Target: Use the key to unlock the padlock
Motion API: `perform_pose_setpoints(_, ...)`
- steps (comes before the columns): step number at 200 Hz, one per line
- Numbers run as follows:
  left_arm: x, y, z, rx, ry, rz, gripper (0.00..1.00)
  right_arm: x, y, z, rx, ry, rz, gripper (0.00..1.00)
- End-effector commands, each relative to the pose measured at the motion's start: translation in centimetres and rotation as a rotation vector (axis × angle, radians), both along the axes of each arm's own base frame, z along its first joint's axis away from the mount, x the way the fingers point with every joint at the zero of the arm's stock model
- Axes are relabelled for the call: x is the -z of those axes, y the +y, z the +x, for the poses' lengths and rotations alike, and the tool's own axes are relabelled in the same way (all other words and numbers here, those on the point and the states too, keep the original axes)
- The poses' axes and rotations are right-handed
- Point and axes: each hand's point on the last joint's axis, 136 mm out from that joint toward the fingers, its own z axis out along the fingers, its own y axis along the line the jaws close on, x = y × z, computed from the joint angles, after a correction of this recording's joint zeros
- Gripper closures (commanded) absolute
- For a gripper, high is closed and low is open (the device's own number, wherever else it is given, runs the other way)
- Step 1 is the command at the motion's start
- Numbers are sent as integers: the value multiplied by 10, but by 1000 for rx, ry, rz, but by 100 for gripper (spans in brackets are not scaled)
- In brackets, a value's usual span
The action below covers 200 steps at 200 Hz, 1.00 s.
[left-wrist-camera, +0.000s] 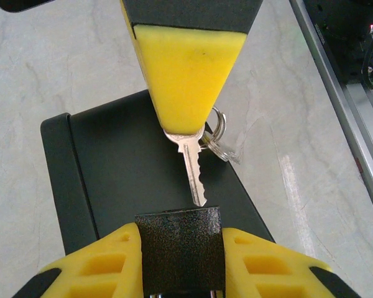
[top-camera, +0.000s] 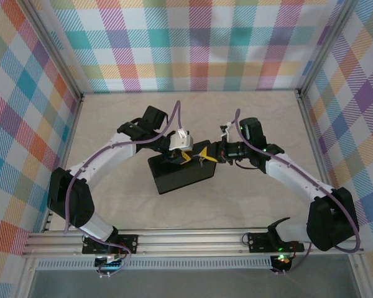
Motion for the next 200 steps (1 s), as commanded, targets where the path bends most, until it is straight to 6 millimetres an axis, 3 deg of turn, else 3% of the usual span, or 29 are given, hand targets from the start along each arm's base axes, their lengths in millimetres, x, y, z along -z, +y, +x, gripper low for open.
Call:
perform_pose_setpoints(1, -21, -3, -4, 23, -38, -81, 84, -3, 4, 3, -2, -11, 9, 94)
perform_pose_setpoints(85, -19, -2, -6, 25, -28, -88, 84, 2, 5, 9, 26, 3, -2, 95)
perform_pose_setpoints(146, -20, -3, -6, 26, -26, -90, 83, -7, 17, 5, -19, -15, 24, 95)
perform_pose_setpoints(200, -16, 0, -7, 16, -29, -70, 83, -6, 8, 6, 14, -30, -15, 96)
